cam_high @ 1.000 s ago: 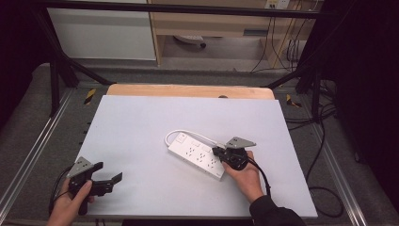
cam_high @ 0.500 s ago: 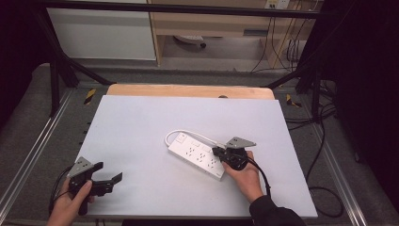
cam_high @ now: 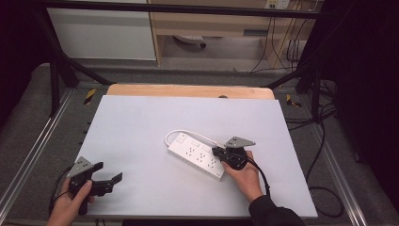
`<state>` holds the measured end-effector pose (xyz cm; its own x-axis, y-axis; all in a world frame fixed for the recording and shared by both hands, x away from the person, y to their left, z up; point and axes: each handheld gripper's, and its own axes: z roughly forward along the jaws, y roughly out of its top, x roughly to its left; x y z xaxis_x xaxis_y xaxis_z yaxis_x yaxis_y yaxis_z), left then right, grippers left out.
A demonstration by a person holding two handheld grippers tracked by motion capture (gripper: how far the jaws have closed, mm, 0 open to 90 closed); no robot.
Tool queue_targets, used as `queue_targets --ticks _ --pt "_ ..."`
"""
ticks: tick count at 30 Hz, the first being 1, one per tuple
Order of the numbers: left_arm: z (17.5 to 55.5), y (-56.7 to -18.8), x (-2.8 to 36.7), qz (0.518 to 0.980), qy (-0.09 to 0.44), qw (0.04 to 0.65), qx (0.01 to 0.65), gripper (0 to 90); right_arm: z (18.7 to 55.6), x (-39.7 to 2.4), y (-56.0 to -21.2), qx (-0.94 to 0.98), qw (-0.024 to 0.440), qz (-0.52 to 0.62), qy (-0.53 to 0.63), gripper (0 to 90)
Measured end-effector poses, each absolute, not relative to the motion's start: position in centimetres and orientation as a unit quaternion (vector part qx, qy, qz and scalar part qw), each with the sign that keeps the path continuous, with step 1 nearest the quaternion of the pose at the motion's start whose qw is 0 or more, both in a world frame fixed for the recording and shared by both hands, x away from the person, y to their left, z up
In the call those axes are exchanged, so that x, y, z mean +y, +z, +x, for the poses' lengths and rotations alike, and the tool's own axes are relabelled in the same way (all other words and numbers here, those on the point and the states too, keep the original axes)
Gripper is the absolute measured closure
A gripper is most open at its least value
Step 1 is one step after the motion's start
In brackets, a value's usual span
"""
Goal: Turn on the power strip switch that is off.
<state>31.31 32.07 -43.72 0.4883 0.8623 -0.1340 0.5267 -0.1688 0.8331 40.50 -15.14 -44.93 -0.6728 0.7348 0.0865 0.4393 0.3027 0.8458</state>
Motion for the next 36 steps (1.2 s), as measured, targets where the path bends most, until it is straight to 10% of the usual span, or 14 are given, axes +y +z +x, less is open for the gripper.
queue_targets --ticks 36 --pt "31.3 -43.8 32.1 0.741 0.189 0.441 0.469 7.4 40.3 -15.5 -43.4 0.773 0.164 0.373 0.485 89.3"
